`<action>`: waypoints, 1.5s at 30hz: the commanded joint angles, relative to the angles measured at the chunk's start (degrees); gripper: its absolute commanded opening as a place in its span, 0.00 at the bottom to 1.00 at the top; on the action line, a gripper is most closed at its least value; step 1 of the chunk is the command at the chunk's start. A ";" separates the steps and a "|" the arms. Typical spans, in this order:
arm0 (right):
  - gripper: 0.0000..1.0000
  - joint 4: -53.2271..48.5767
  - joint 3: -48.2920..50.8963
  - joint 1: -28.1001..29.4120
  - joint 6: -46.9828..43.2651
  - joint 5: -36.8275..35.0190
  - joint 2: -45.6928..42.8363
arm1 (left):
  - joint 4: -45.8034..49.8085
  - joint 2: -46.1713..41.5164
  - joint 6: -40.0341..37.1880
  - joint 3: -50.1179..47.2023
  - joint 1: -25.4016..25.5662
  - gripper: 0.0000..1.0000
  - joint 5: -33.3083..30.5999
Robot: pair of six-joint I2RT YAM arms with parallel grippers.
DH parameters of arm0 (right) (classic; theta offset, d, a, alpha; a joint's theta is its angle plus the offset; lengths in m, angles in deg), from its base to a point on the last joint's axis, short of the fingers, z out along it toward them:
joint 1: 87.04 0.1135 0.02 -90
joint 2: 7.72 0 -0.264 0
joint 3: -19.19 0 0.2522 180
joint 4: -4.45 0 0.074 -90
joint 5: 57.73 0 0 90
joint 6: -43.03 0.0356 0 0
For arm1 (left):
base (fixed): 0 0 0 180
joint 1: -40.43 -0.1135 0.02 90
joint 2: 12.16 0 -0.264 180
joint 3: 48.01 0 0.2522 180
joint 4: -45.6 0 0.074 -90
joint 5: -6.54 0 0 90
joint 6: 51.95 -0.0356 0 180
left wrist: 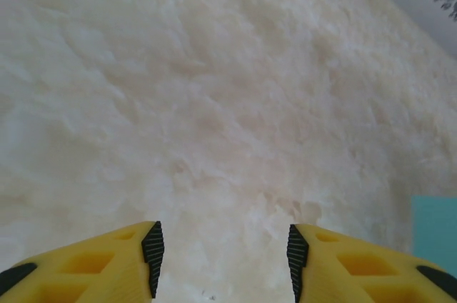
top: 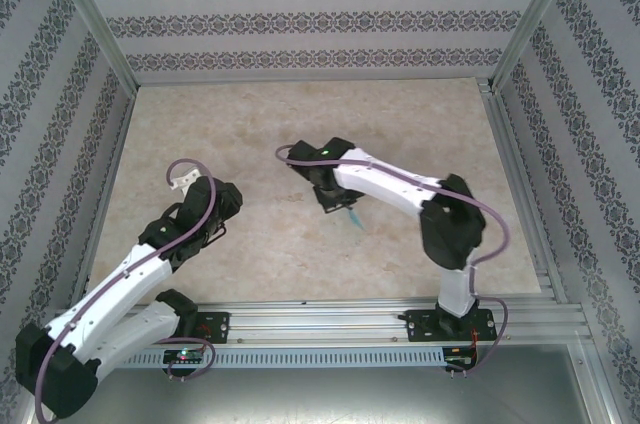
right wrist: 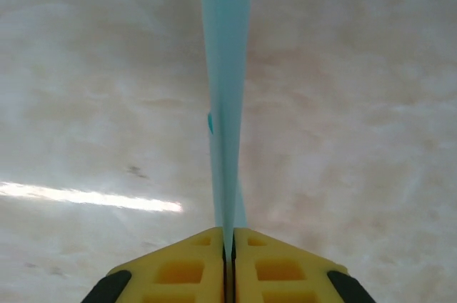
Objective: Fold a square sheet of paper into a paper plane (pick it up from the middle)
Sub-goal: Turn over the paper at the center of the table, then rotate the paper at the center of the table.
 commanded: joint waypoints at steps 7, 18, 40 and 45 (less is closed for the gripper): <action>0.38 26.77 2.98 -0.95 5.18 35.29 0.76 | 4.62 -2.32 -0.15 -1.13 -1.42 0.56 -0.94; 0.19 61.54 34.11 -9.38 19.09 46.27 -9.59 | -7.19 12.83 -5.29 1.97 -1.76 0.55 19.10; 0.27 80.69 51.60 -6.04 32.16 32.22 -19.23 | -12.41 53.76 -9.03 26.01 -0.64 0.30 44.14; 0.31 71.98 54.11 -9.66 27.42 31.02 -25.69 | -10.89 58.11 -10.19 29.62 -0.69 0.28 43.62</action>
